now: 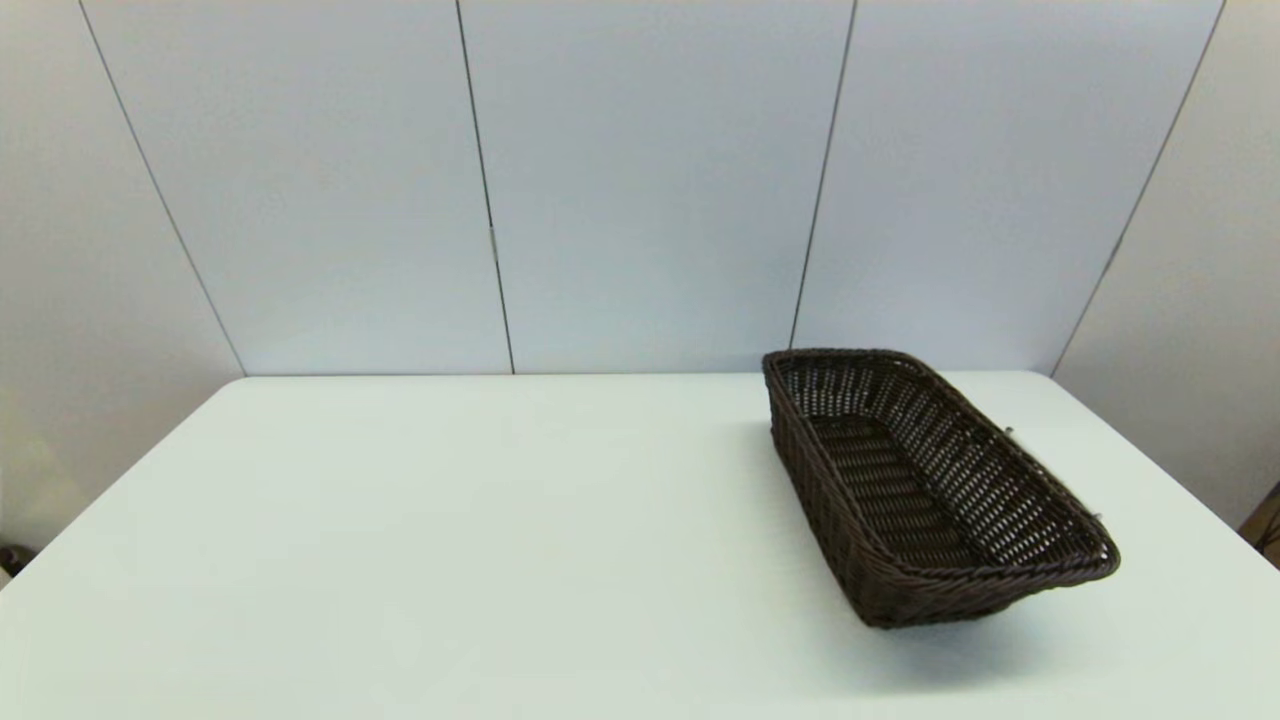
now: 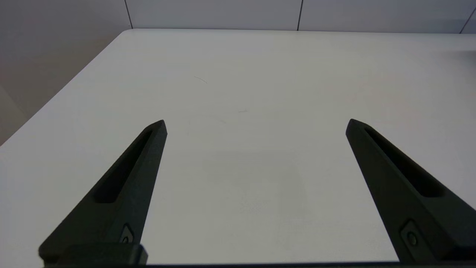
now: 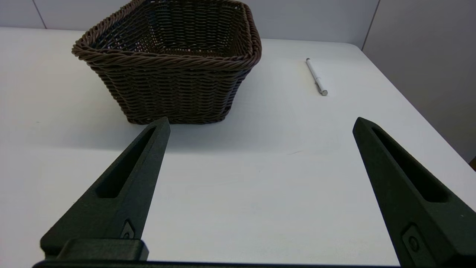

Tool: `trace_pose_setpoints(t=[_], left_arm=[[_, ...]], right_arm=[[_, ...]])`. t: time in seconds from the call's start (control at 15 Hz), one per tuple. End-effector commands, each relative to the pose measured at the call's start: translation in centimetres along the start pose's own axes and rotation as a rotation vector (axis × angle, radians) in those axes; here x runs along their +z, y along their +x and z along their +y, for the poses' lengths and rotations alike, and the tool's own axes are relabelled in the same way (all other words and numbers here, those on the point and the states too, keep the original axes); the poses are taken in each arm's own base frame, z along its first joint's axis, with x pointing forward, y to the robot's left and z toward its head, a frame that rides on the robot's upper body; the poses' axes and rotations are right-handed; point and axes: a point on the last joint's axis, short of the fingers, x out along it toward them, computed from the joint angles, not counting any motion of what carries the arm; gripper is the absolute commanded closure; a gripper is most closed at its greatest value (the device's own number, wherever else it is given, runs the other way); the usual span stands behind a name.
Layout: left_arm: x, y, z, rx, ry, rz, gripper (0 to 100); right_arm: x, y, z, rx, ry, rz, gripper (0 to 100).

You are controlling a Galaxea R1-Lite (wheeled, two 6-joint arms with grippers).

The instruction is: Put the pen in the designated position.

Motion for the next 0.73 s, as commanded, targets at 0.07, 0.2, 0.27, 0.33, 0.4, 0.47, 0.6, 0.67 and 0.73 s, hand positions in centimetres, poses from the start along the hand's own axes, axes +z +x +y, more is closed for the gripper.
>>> trace_pose_setpoints(t=[0.07, 0.2, 0.27, 0.33, 0.4, 0.47, 0.6, 0.67, 0.73], left_arm=[[0.0, 0.0, 0.0, 0.0, 0.0, 0.0, 0], [0.0, 0.0, 0.0, 0.0, 0.0, 0.0, 0], [0.0, 0.0, 0.0, 0.0, 0.0, 0.0, 0], [0.0, 0.0, 0.0, 0.0, 0.0, 0.0, 0], [0.0, 0.0, 0.0, 0.0, 0.0, 0.0, 0], [0.0, 0.0, 0.0, 0.0, 0.0, 0.0, 0], [0.0, 0.0, 0.0, 0.0, 0.0, 0.0, 0], [0.0, 0.0, 0.0, 0.0, 0.0, 0.0, 0], [0.0, 0.0, 0.0, 0.0, 0.0, 0.0, 0]], right_arm=[[0.01, 0.02, 0.0, 0.001, -0.002, 0.002, 0], [0.01, 0.02, 0.0, 0.001, -0.002, 0.002, 0], [0.01, 0.02, 0.0, -0.001, -0.001, 0.002, 0], [0.01, 0.02, 0.0, 0.001, -0.001, 0.002, 0], [0.01, 0.02, 0.0, 0.001, 0.001, 0.002, 0], [0.01, 0.02, 0.0, 0.001, 0.001, 0.002, 0], [0.01, 0.02, 0.0, 0.001, 0.002, 0.002, 0], [0.01, 0.02, 0.0, 0.001, 0.002, 0.002, 0], [0.01, 0.02, 0.0, 0.001, 0.002, 0.002, 0]])
